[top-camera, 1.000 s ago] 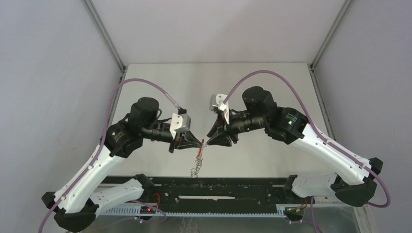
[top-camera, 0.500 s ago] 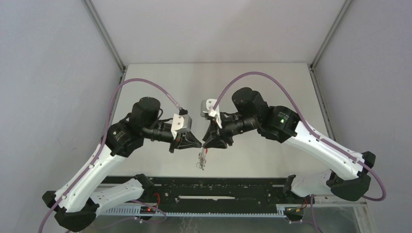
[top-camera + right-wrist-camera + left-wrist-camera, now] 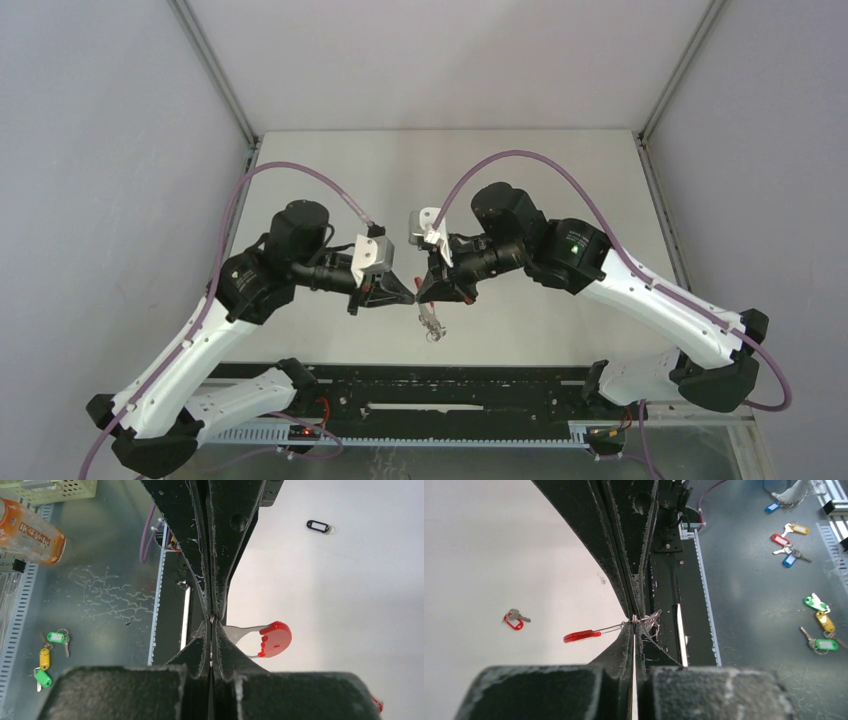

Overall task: Put the keys on the keyring
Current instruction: Adjust the keyring.

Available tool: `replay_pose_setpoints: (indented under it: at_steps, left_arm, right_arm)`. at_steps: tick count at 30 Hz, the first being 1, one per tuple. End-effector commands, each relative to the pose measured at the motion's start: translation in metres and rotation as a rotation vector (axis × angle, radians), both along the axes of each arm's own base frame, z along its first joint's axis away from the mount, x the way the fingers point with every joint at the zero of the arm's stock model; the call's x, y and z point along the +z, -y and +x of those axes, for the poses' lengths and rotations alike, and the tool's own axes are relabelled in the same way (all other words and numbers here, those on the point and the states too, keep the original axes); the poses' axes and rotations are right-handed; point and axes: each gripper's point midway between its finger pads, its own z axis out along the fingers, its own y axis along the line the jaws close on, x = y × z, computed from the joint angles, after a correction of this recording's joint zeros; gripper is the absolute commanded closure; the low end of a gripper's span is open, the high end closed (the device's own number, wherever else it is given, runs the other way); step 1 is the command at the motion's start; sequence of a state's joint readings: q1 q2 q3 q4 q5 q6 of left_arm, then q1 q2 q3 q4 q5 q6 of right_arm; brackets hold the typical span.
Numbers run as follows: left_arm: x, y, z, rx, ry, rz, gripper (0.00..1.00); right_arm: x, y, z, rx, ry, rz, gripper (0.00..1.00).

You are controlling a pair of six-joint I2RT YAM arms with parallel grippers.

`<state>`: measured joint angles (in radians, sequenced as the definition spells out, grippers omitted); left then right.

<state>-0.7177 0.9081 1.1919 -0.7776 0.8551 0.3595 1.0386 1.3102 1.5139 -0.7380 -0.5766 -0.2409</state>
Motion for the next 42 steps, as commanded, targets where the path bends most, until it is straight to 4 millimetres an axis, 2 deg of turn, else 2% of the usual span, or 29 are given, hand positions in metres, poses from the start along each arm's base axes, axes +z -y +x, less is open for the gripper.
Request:
replay_pose_setpoints:
  at_steps: [1,2,4,6,8,12,15,20,24,28,34,42]
  left_arm:
    - [0.034,0.002,-0.002,-0.012,0.087,-0.082,0.92]
    - [0.035,0.001,-0.002,-0.013,0.087,-0.083,0.77]
    - [0.035,-0.001,-0.005,-0.015,0.091,-0.079,0.61]
    - [0.032,-0.004,-0.007,-0.016,0.095,-0.07,0.53]
    - [0.027,-0.008,-0.009,-0.012,0.101,-0.057,0.51]
    - [0.02,-0.011,-0.011,-0.006,0.099,-0.055,0.51]
    - [0.019,-0.008,-0.01,0.01,0.059,-0.068,0.52]
    - [0.025,0.0,-0.003,0.054,0.024,-0.126,0.56]
    - [0.033,0.005,-0.007,0.037,-0.022,-0.161,0.59]
    - [0.032,0.005,-0.008,0.034,-0.031,-0.161,0.61]
    - [0.036,0.005,-0.013,0.015,-0.053,-0.179,0.69]
    - [0.046,0.004,-0.02,-0.005,-0.068,-0.203,0.7]
  right_arm:
    - [0.019,-0.006,0.008,-0.045,0.015,0.104,1.0]
    - [0.023,-0.005,0.01,-0.063,0.006,0.151,1.0]
    - [0.032,-0.002,0.013,-0.097,-0.011,0.251,1.0]
    - [0.04,0.003,0.012,-0.117,-0.027,0.343,1.0]
    - [0.05,0.011,0.011,-0.126,-0.04,0.418,1.0]
    - [0.061,0.015,0.005,-0.12,-0.068,0.529,1.0]
    - [0.061,0.018,0.003,-0.132,-0.083,0.601,1.0]
    - [0.069,0.019,-0.004,-0.118,-0.1,0.715,1.0]
    - [0.068,0.017,-0.008,-0.112,-0.099,0.738,1.0]
    - [0.071,0.016,-0.01,-0.099,-0.105,0.77,1.0]
    - [0.073,0.012,-0.009,-0.1,-0.111,0.792,1.0]
    - [0.07,0.007,-0.007,-0.113,-0.102,0.789,1.0]
